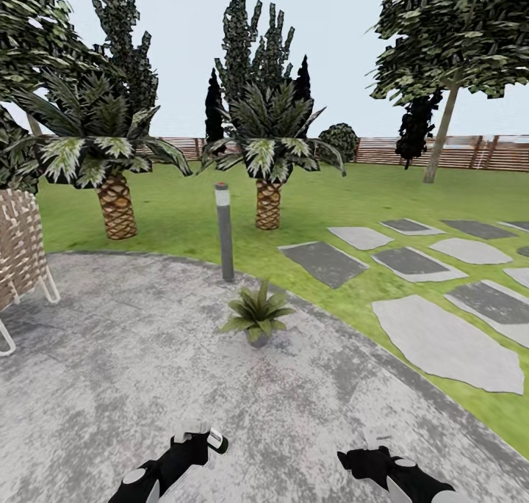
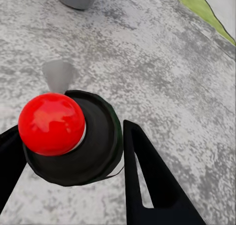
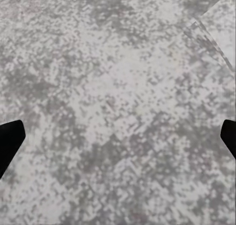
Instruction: Pick up the pesticide atomizer in the garden and spray insectifuge to fully cover both potted plants in the garden.
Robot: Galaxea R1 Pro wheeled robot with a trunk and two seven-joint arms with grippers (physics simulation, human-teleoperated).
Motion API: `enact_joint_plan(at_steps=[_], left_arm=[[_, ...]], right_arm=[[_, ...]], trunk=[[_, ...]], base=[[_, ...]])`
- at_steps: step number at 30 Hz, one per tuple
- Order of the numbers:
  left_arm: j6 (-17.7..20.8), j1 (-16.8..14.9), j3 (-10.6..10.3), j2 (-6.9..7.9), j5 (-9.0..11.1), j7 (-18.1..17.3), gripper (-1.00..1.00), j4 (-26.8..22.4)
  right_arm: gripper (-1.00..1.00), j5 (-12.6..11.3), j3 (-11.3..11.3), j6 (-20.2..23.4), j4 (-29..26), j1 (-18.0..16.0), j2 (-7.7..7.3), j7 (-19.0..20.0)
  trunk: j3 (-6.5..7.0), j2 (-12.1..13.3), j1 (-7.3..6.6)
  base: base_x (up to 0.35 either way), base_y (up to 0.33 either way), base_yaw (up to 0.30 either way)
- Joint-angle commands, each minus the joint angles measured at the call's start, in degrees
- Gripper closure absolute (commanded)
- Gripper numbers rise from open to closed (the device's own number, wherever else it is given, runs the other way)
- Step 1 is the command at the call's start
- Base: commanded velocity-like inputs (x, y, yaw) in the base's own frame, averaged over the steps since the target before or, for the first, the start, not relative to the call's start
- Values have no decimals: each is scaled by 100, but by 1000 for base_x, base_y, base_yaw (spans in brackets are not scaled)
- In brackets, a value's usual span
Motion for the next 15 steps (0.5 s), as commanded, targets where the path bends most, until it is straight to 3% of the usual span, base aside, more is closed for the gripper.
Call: enact_joint_plan(at_steps=[1,5,15], left_arm=[[-30,-5,47,-5,-59,-22,100,-4],[-30,-5,47,0,-59,-22,100,-4],[-27,-5,47,0,-59,-22,100,-4]], right_arm=[[-100,-60,47,-21,8,-5,-3,18],[-100,-60,43,-21,8,-5,-3,16],[-100,-60,42,-21,8,-5,-3,12]], trunk=[[-5,-2,0],[7,-2,0],[24,-2,0]], base=[[160,279,-4],[152,282,-82],[123,296,-261]])
